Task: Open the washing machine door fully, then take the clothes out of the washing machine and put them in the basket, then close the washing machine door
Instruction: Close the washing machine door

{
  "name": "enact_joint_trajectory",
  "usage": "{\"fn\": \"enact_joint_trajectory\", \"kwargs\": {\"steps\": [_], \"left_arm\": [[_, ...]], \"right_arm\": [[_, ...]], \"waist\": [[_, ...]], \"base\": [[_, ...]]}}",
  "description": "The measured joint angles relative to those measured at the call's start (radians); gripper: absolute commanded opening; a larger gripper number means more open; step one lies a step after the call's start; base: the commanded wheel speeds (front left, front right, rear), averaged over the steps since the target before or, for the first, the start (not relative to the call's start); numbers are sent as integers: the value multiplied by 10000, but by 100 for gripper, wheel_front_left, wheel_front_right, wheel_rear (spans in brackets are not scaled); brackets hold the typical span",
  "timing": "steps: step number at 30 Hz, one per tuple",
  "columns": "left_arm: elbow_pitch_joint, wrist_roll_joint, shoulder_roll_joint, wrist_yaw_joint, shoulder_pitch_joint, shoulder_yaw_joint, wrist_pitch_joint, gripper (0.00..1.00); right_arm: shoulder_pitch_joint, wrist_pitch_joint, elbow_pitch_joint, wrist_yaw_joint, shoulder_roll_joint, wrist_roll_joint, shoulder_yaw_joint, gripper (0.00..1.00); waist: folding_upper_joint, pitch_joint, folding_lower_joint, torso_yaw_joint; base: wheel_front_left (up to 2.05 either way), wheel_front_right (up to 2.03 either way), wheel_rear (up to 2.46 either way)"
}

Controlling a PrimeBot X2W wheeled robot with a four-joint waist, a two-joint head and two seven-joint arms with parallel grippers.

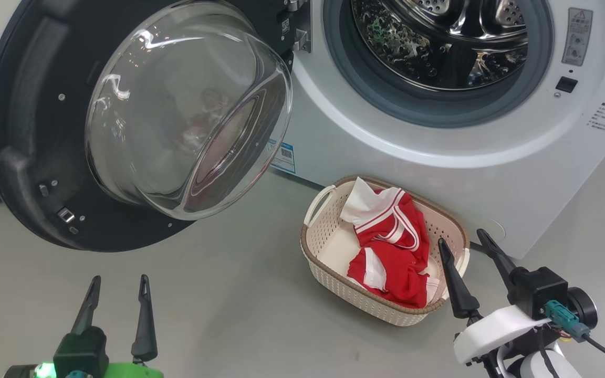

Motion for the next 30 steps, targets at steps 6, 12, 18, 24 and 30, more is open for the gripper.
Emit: {"fn": "enact_joint_trajectory", "kwargs": {"steps": [6, 12, 18, 24, 30], "left_arm": [[-13, 0, -17, 0, 26, 48, -48, 100], [-17, -10, -38, 0, 35, 105, -54, 0], [-90, -433, -56, 0, 48, 209, -90, 0], [-245, -1728, -94, -6, 94, 303, -146, 0], [-727, -4188, -107, -686, 103, 393, -322, 0]], "right_arm": [[-12, 2, 105, 6, 2, 2, 29, 100], [-48, -2, 192, 8, 69, 4, 29, 100], [-58, -4, 261, 31, 96, 6, 46, 100], [-58, -4, 318, 31, 94, 6, 59, 100], [-58, -4, 360, 31, 94, 6, 92, 100]], "waist": [[0, -17, 0, 6], [0, -89, 0, -5], [0, -145, 0, -19], [0, -177, 0, -26], [0, -200, 0, -29]], "base": [[0, 0, 0], [0, 0, 0], [0, 0, 0], [0, 0, 0], [0, 0, 0]]}}
